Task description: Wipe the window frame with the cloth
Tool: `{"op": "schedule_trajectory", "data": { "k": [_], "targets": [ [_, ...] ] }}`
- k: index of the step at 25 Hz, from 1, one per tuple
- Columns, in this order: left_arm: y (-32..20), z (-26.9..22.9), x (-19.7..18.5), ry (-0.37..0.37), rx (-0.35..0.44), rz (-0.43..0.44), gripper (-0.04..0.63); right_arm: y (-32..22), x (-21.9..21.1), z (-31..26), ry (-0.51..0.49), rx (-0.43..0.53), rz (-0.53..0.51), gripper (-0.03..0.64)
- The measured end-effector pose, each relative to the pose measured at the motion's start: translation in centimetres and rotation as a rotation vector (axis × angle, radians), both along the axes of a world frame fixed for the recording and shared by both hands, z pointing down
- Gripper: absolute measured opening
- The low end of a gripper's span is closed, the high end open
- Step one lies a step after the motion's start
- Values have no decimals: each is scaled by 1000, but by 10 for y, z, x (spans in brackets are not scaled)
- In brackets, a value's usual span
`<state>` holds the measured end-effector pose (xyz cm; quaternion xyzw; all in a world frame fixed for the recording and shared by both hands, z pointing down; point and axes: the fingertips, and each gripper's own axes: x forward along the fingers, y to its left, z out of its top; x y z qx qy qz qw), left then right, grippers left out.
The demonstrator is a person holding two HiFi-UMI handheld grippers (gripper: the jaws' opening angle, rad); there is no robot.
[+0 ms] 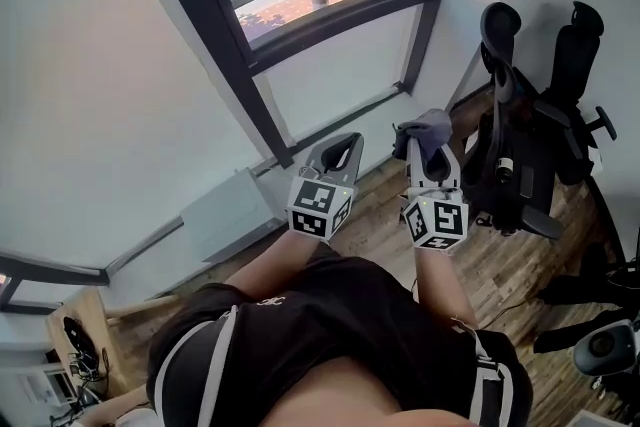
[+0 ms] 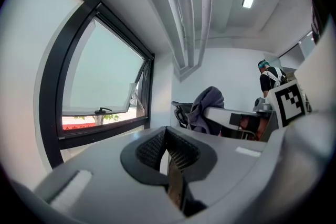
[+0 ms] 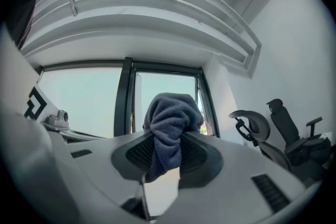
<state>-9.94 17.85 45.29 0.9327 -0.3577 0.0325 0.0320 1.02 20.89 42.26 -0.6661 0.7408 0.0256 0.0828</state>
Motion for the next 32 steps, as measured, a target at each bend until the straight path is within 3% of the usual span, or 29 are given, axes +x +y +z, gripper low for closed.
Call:
{"op": "schedule_trajectory", "data": {
  "k": [10,17,22,32],
  "targets": [
    [26,-3,11,4,14,21,9,29,4,-2,-14,11,-15,110],
    [28,-24,23,46,71,41,9,35,16,-6,29,17,17,110],
    [21,-26,36,56,88,57,9,18,25,10,85,-28,16,110],
    [-24,-14,54,42,73,49,9,-34,45,16,86,-61,6,110]
  ]
}}
